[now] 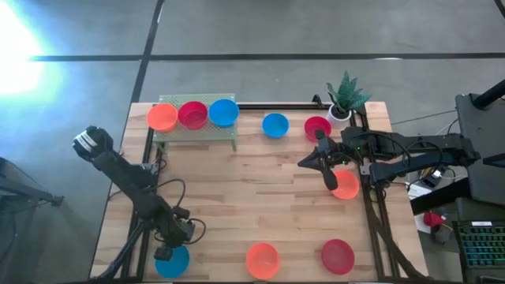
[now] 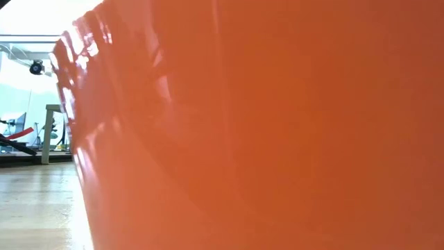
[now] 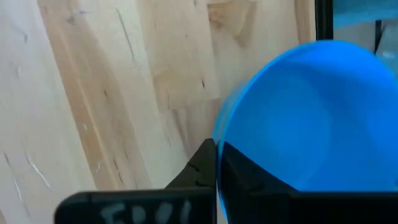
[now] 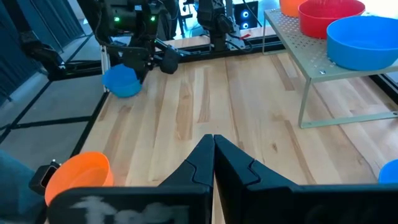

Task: Pick & Place Mini bowls
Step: Stack the bottom blue bowl on top of the other blue bowl on the shelf

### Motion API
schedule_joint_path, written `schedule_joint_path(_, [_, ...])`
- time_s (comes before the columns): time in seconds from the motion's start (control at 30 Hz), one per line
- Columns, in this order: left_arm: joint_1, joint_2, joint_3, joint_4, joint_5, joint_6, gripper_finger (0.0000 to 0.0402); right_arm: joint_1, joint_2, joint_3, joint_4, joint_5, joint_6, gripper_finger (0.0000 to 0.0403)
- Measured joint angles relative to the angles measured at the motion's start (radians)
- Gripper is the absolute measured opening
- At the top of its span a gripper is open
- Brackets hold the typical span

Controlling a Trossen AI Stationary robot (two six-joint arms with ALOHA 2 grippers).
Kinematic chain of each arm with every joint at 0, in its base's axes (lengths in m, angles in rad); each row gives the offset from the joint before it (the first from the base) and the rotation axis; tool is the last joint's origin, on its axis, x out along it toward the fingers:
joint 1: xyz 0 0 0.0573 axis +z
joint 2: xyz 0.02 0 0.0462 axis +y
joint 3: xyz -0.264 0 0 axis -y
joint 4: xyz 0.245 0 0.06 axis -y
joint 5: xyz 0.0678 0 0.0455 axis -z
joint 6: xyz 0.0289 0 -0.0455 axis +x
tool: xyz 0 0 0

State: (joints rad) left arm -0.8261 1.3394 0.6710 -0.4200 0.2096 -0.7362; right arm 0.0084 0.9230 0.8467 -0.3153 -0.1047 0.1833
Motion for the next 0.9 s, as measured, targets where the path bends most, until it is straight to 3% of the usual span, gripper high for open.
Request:
schedule_joint_path(0.2, [0.007, -0.050, 0.030, -0.001, 0.002, -0.030, 0.0002, 0.000, 0.000, 0.000, 0.008, 0.000, 0.000, 0.0008])
schedule_joint_path(0.4, [0.052, -0.180, 0.068, -0.055, -0.004, -0.132, 0.0001, 0.000, 0.000, 0.000, 0.008, 0.000, 0.000, 0.0008])
schedule_joint_path(0.67, [0.177, -0.354, 0.163, -0.254, -0.144, -0.191, 0.0001, 0.000, 0.000, 0.000, 0.011, 0.000, 0.000, 0.0008])
schedule_joint_path(0.9, [0.349, -0.442, 0.276, -0.428, -0.233, -0.181, 0.0000, 0.000, 0.000, 0.000, 0.011, 0.000, -0.002, 0.0008])
